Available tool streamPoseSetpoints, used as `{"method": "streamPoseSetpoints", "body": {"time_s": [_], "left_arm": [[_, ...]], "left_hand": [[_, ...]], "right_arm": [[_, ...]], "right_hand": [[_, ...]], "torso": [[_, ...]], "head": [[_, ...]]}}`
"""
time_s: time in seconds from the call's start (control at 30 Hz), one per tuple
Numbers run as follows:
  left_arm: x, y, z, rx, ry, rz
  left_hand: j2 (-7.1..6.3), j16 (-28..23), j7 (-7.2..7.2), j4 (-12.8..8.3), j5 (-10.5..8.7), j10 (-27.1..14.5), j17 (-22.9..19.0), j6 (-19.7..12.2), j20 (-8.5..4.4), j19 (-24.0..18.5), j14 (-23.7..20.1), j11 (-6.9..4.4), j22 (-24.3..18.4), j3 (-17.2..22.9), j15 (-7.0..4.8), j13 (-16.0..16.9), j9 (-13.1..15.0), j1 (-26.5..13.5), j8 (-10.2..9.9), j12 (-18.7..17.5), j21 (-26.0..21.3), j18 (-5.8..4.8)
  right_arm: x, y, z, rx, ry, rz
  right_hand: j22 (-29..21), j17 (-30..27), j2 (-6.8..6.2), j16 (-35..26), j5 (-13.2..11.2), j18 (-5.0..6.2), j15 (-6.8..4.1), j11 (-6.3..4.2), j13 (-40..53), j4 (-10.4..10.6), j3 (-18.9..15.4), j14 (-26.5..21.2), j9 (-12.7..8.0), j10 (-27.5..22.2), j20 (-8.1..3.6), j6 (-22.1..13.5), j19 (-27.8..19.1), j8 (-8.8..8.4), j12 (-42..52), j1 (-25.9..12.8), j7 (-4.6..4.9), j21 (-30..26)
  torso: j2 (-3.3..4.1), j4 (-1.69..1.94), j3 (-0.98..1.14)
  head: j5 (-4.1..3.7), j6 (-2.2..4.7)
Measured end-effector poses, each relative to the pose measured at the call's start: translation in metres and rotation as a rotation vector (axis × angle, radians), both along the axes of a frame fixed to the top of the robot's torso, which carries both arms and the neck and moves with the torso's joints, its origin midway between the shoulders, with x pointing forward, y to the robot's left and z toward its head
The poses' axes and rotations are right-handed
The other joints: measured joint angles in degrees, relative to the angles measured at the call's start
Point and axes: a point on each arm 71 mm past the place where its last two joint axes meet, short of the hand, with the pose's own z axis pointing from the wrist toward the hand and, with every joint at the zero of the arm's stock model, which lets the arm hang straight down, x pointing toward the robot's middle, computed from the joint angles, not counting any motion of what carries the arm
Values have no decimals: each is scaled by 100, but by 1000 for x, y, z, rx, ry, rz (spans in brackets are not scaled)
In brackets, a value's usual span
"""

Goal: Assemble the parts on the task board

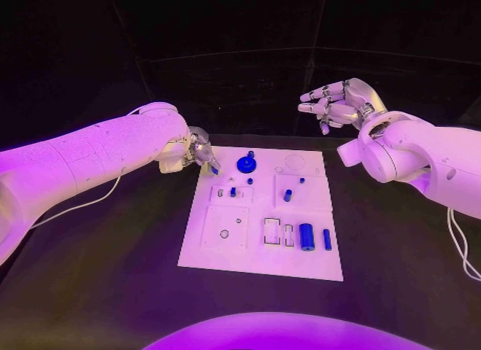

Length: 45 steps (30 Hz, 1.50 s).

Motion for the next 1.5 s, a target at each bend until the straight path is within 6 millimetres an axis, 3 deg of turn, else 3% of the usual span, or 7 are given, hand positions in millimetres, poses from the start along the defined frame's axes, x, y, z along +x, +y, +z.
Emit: {"method": "streamPoseSetpoints", "body": {"time_s": [0.27,0.73,1.5], "left_arm": [[-19,-1,6,-69,-47,-7],[-47,-3,-7,-70,-74,-52],[-58,-10,-19,-5,-97,-110]], "left_hand": [[-61,0,0,-15,1,22,0,1,0,0,0,-20,15,128,0,4,29,-61,48,21,0,0],[-146,0,-18,-74,-3,23,0,21,0,0,0,-19,18,231,0,4,45,-146,71,21,0,0],[-166,0,-15,-120,24,52,0,22,0,0,0,-30,16,308,0,3,46,-166,90,21,0,0]], "right_arm": [[0,-2,0,-1,1,-2],[0,-3,0,-3,3,-3],[0,-3,-1,-4,6,-2]], "right_hand": [[0,-1,0,0,0,0,0,0,0,0,0,0,0,0,21,0,-21,0,0,0,0,0],[-1,-1,0,0,0,0,0,0,-1,0,0,0,0,0,20,0,-20,0,0,0,0,0],[-1,-2,0,0,0,1,0,0,-1,0,0,0,0,0,0,0,-40,0,0,0,0,1]], "torso": [[0,-1,-3],[7,-19,-5],[10,-23,-7]], "head": [[36,4],[93,-23],[114,-64]]}}
